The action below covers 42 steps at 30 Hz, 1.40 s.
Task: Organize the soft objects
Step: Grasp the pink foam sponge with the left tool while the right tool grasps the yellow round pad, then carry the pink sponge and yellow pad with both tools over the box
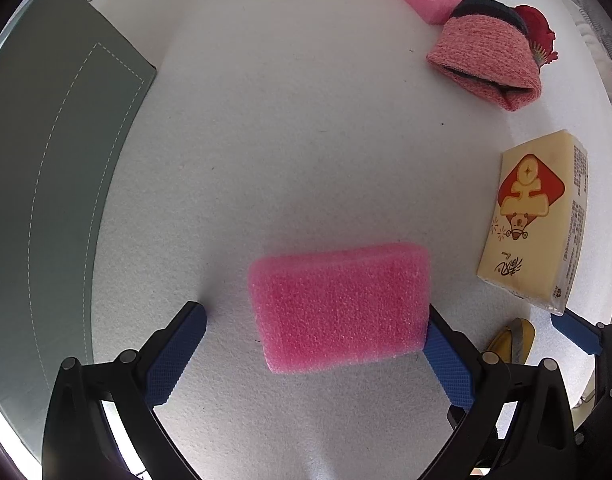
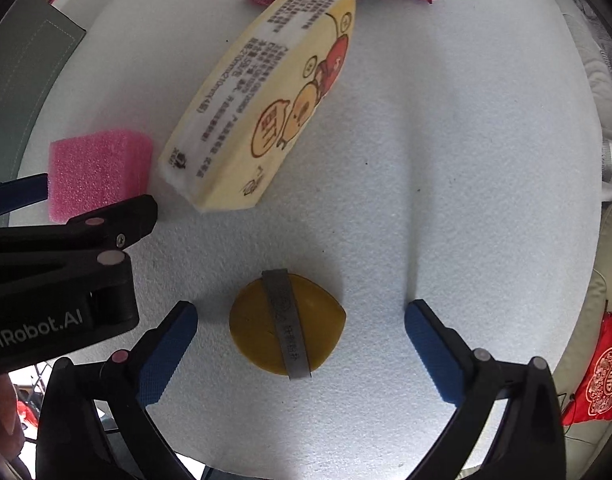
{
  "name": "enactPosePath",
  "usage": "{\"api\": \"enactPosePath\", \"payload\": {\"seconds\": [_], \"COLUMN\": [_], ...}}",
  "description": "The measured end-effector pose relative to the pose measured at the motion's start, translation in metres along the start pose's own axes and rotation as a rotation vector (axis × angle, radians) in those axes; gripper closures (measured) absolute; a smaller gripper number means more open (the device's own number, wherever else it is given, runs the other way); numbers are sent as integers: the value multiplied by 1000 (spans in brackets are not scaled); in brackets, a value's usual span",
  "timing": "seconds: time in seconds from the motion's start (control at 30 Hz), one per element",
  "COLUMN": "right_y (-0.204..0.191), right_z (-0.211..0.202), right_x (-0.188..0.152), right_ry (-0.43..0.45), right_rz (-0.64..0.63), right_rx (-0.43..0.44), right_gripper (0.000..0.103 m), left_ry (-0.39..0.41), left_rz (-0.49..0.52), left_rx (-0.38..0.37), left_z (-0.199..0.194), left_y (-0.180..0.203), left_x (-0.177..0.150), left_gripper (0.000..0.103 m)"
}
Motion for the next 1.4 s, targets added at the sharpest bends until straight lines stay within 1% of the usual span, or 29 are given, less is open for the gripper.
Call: {"api": "enactPosePath", "payload": {"seconds": [0.03,0.1,0.17,0.27,0.33,0.37,0.4,0.43,0.47,0.5,0.6,0.7,0.77,0.97,1.03,1.2,1.23,1.37,1.4], "right_y": [1,-3,-3,2,-1,-2,-5,-5,-7,-7,-6,-2,4,10,11,9,8,-1,8], "right_z": [1,1,1,-2,-5,-8,-13,-13,-17,-17,-18,-20,-27,-38,-42,-53,-55,-62,-68], "right_x": [-3,1,0,-8,-11,-13,-15,-15,-17,-17,-17,-18,-24,-36,-38,-35,-35,-33,-32], "right_ry": [1,-24,-31,-35,-24,-18,-5,-5,0,0,-19,-27,-20,-27,-28,-23,-21,-15,-6], "right_rz": [-1,1,8,32,29,23,13,13,13,13,32,44,56,88,99,118,119,124,122], "right_rx": [-1,-1,1,11,13,11,15,15,21,21,34,41,31,50,58,61,61,63,56], "right_gripper": [0,0,0,5,17,21,30,40,44,50,52,52,52,51,51,51,51,51,51], "left_ry": [0,-6,-20,-56,-66,-64,-61,-58,-53,-48,-67,-64,-59,-23,-14,4,8,29,34], "left_rz": [0,-2,-15,-24,-18,-11,-3,10,25,42,74,93,114,186,205,240,246,263,265], "left_rx": [0,-1,-5,-9,-12,-10,-7,-3,2,9,-20,-11,-5,3,-4,-21,-20,-22,-25], "left_z": [0,0,1,2,2,0,-2,-4,-7,-9,-10,-11,-13,-28,-32,-43,-39,-47,-48], "left_y": [0,1,0,-1,-1,1,2,4,6,8,10,5,3,-3,1,-5,7,2,1], "left_x": [0,0,0,1,1,1,0,-1,-2,-3,-7,-15,-24,-53,-63,-80,-71,-77,-78], "left_gripper": [0,0,0,0,3,8,10,17,26,31,32,32,32,32,32,32,32,32,32]}}
Point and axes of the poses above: each gripper's, at about its wrist camera, not at the fingertips, and z roughly the way its jaws point, y to its right, x to its top, the point moved 5 cm from there along z, roughly the way its jaws point, and after that the axes turned 15 degrees about -y, right-handed, at the moved point
